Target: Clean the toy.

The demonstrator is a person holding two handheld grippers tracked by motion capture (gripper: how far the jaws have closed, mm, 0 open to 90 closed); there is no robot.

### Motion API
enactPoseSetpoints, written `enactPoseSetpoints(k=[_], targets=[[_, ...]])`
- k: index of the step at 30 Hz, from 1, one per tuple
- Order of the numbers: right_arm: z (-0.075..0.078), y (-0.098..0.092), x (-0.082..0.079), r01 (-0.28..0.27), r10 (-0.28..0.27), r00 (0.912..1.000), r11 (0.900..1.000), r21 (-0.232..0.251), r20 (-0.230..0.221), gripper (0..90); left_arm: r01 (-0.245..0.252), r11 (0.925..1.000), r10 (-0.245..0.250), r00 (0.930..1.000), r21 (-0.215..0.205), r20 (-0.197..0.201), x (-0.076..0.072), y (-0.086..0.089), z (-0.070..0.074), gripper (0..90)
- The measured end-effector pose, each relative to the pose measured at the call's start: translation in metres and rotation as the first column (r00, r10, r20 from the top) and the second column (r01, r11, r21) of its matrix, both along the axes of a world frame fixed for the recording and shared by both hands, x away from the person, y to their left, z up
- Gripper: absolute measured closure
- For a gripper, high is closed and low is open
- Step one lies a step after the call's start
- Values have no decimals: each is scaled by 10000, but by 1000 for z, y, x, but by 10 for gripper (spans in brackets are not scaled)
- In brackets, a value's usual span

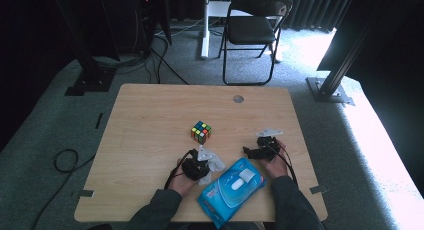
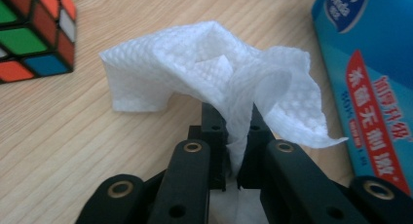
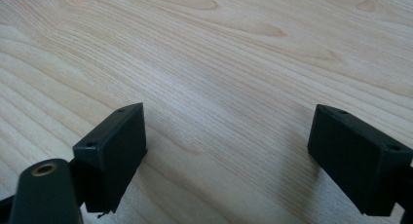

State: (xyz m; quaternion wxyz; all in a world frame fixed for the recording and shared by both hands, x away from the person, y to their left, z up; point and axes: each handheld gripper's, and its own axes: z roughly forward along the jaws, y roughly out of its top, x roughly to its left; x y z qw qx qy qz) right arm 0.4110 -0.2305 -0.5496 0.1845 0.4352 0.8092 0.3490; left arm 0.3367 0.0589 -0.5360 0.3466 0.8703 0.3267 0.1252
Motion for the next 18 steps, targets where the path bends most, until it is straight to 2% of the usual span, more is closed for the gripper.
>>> enactPoseSetpoints(k=[5,14,18], targets=[[0,1,-1,-209,209,9998,9998,13,-34,135,-469,9982,465,9989,-370,-109,6,12,2,860],[0,1,-1,-206,206,9998,9998,12,-32,137,-973,9920,986,9950,-799,135,10,27,13,860],[0,0,-1,-130,130,9999,9999,28,-5,165,-1127,9900,1150,9931,-845,228,12,34,17,860]])
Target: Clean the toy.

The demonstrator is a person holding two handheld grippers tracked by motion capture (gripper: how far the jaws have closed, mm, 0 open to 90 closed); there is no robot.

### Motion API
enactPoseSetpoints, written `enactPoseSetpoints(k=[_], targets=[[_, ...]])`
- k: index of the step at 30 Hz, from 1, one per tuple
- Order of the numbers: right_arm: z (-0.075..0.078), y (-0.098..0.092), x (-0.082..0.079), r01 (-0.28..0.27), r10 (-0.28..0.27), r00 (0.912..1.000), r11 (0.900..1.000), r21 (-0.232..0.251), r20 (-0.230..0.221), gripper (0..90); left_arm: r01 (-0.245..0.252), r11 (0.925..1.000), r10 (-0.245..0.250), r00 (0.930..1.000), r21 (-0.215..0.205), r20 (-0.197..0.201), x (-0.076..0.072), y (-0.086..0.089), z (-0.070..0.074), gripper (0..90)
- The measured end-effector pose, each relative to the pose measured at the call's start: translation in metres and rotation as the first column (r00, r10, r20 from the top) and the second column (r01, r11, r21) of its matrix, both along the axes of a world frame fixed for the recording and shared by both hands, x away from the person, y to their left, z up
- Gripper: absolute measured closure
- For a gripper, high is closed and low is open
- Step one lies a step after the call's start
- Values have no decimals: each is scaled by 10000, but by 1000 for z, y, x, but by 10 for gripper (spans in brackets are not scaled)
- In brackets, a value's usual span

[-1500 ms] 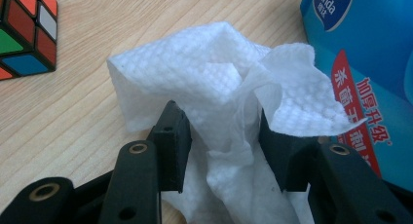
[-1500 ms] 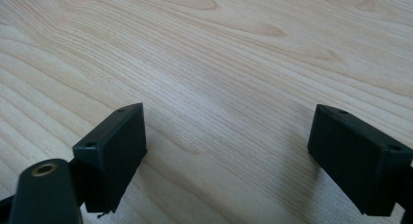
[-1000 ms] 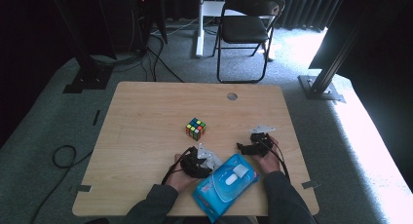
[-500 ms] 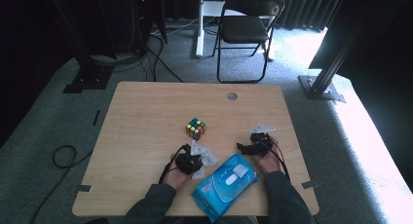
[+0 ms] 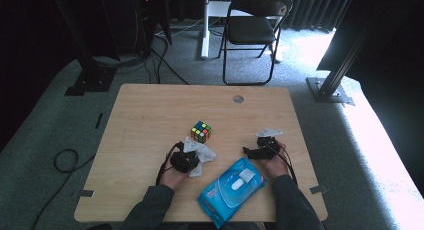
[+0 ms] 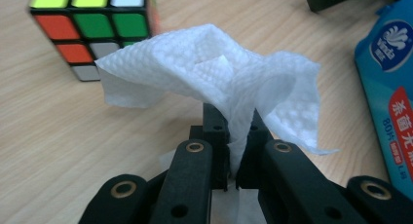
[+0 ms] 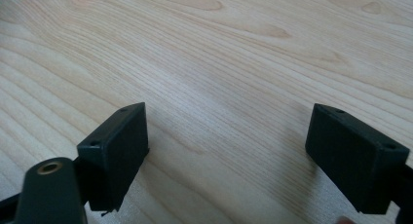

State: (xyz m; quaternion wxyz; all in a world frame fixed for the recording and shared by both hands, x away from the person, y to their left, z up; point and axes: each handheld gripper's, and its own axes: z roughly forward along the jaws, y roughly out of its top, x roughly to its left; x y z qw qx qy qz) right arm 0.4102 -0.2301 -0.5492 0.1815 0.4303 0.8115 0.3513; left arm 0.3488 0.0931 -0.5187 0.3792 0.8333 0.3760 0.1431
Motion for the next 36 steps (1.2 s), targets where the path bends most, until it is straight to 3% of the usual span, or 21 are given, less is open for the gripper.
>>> enactPoseSetpoints(k=[15,20,28,36], targets=[[4,1,0,81,-78,9997,9999,119,-245,246,-412,9990,416,9989,-173,206,4,16,8,859],[11,6,-3,-254,253,9997,9996,108,12,247,-543,9983,550,9980,-225,299,5,21,12,860],[17,14,0,-421,422,9991,9990,111,-83,261,-705,9972,715,9968,-265,362,6,27,15,859],[26,25,0,-878,876,9961,9960,179,127,268,-820,9962,831,9957,-283,408,7,30,16,859]])
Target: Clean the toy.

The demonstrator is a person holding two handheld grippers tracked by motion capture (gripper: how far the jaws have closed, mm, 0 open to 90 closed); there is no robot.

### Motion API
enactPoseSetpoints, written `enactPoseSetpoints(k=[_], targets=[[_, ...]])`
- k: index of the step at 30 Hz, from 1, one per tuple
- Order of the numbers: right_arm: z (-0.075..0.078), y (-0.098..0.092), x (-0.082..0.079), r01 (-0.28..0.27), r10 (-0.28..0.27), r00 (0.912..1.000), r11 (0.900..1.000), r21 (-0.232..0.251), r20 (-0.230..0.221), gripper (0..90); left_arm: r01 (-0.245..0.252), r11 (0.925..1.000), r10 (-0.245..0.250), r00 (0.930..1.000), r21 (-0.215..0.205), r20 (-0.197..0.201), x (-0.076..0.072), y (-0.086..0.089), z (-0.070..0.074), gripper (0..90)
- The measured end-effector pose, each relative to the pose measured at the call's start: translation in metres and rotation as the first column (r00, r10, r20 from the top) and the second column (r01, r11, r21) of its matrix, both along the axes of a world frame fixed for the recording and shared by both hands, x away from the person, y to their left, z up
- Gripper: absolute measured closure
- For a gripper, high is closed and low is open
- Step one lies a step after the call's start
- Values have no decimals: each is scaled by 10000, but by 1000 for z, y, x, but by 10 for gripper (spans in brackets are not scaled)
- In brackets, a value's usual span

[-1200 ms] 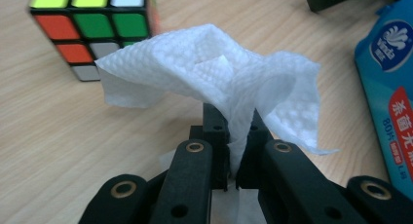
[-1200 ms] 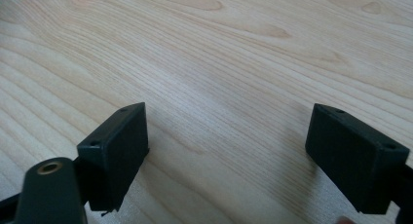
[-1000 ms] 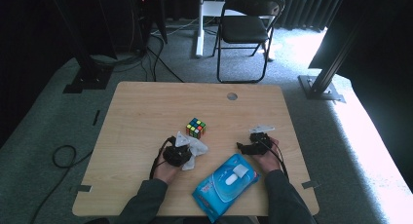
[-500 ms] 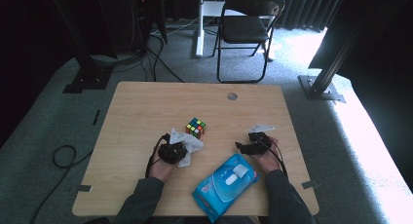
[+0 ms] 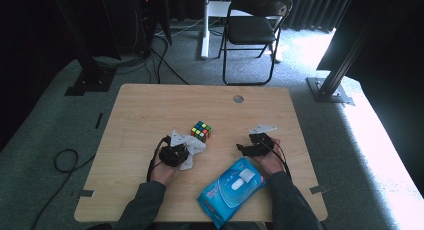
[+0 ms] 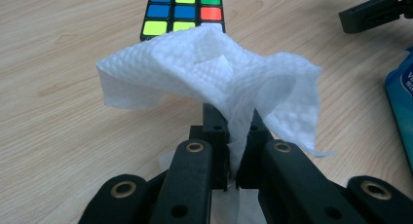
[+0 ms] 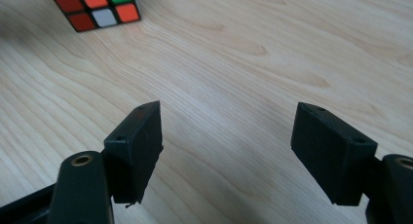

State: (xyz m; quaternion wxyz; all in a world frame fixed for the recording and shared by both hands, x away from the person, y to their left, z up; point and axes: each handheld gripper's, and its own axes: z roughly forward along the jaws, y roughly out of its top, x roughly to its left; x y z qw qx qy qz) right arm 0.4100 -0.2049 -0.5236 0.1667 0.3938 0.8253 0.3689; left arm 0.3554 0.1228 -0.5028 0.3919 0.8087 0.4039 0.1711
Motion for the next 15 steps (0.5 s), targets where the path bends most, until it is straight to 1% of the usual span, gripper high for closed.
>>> enactPoseSetpoints(k=[6,15], targets=[[9,7,3,-263,262,9996,9996,105,119,268,-48,10000,48,10000,14,9,0,1,0,859],[15,19,7,-758,754,9968,9970,144,249,267,-165,9999,165,9998,-3,56,1,4,1,859]])
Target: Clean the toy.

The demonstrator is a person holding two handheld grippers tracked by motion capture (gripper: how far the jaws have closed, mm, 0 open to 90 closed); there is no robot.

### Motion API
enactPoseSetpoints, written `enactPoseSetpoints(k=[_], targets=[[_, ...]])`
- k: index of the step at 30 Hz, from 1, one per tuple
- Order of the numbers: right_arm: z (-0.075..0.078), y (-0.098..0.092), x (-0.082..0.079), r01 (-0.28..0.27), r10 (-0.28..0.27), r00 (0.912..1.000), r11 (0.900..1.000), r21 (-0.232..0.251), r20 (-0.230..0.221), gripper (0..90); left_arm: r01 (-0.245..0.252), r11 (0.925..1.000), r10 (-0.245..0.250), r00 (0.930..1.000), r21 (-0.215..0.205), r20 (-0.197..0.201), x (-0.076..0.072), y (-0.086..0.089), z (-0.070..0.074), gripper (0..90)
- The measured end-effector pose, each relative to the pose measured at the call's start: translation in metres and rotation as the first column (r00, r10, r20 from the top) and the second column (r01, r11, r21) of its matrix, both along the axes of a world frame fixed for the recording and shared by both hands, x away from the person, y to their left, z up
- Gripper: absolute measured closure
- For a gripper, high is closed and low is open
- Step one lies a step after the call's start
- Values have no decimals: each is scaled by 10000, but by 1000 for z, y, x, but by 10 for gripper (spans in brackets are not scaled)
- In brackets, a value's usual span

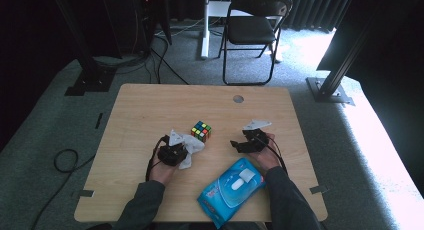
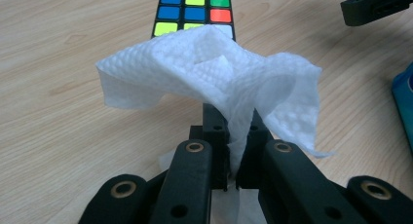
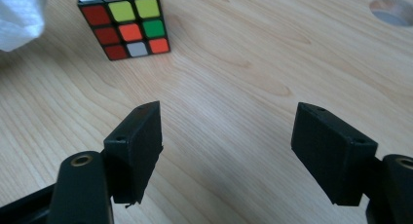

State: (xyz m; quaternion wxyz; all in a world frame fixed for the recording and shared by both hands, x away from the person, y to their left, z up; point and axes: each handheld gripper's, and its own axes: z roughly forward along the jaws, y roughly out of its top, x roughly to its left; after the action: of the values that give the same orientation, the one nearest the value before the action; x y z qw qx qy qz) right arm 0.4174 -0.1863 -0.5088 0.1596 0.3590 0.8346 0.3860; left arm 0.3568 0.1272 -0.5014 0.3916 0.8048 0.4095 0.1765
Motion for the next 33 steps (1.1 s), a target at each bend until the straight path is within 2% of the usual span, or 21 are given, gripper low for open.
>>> enactPoseSetpoints(k=[10,16,33], targets=[[11,5,6,-401,403,9990,9991,-155,173,266,-111,9999,111,9999,-70,-9,1,3,0,858],[20,4,10,-593,592,9980,9982,28,207,267,-134,9999,134,9999,-66,-12,2,3,0,859],[22,33,21,-1275,1273,9917,9918,122,187,309,-206,9998,206,9998,-81,10,2,5,0,859]])
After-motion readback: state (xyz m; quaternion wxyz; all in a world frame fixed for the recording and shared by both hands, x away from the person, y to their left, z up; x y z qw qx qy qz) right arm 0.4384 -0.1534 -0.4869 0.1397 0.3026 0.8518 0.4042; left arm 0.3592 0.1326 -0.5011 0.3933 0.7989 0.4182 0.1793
